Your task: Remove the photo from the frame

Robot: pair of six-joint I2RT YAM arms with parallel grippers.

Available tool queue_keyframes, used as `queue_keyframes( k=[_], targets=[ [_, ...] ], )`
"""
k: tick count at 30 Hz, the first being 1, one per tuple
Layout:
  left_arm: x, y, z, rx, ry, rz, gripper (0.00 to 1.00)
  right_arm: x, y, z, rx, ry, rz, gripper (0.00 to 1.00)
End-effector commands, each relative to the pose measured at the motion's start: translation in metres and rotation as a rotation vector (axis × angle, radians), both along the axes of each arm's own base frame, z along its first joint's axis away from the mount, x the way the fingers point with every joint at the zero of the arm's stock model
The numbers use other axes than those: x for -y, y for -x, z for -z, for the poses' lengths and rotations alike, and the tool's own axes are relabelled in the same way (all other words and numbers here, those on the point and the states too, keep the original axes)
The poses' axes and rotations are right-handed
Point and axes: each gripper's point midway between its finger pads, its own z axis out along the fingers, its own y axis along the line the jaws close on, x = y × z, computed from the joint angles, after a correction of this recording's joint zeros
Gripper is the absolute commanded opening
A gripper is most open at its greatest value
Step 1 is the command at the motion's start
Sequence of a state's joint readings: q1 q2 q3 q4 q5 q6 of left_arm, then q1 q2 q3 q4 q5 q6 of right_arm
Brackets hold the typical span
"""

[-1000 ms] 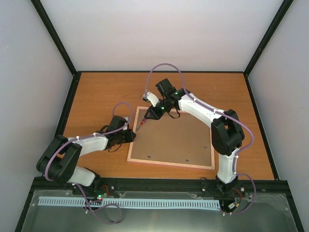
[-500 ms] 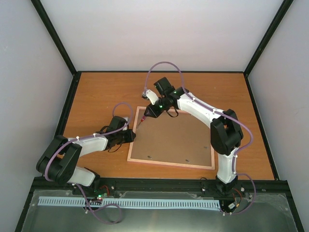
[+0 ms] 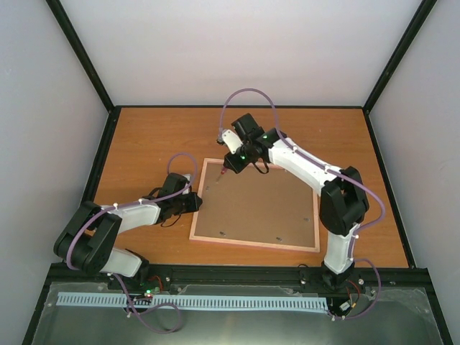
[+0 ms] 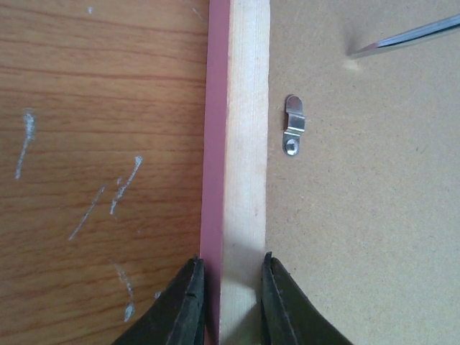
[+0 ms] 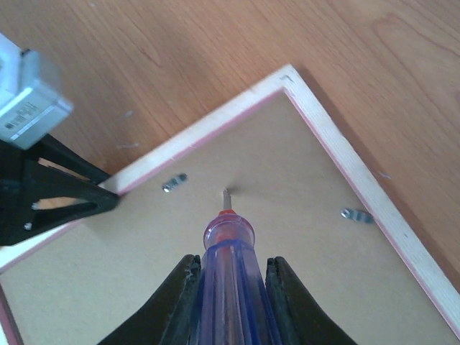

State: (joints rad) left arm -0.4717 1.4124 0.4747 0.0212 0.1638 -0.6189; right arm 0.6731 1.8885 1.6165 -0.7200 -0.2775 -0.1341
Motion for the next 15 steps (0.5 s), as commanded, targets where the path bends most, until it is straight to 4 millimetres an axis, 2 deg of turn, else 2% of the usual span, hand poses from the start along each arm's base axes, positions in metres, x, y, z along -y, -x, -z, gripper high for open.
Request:
queue_keyframes(
  k=[1, 4, 8, 13, 15],
  targets=[
    [-0.009, 0.032, 0.029, -0.161, -0.025, -0.022, 0.01, 0.029, 0.006, -0.004, 0.028, 0.103, 0.032, 0.03],
    [-0.009, 0.032, 0.028, -0.161, -0.021, -0.025, 0.01, 0.032, 0.018, -0.021, 0.038, 0.065, 0.008, 0.03],
    [-0.006, 0.030, 0.023, -0.151, -0.010, -0.023, 0.01, 0.039, 0.044, -0.041, 0.053, 0.017, -0.063, 0.03],
    [-0.006, 0.026, 0.015, -0.145, -0.012, -0.024, 0.02, 0.071, 0.065, -0.049, 0.130, 0.037, -0.068, 0.03],
    [-0.006, 0.023, 0.007, -0.132, -0.021, -0.025, 0.11, 0.088, 0.072, -0.057, 0.175, 0.036, -0.066, 0.03]
  ],
)
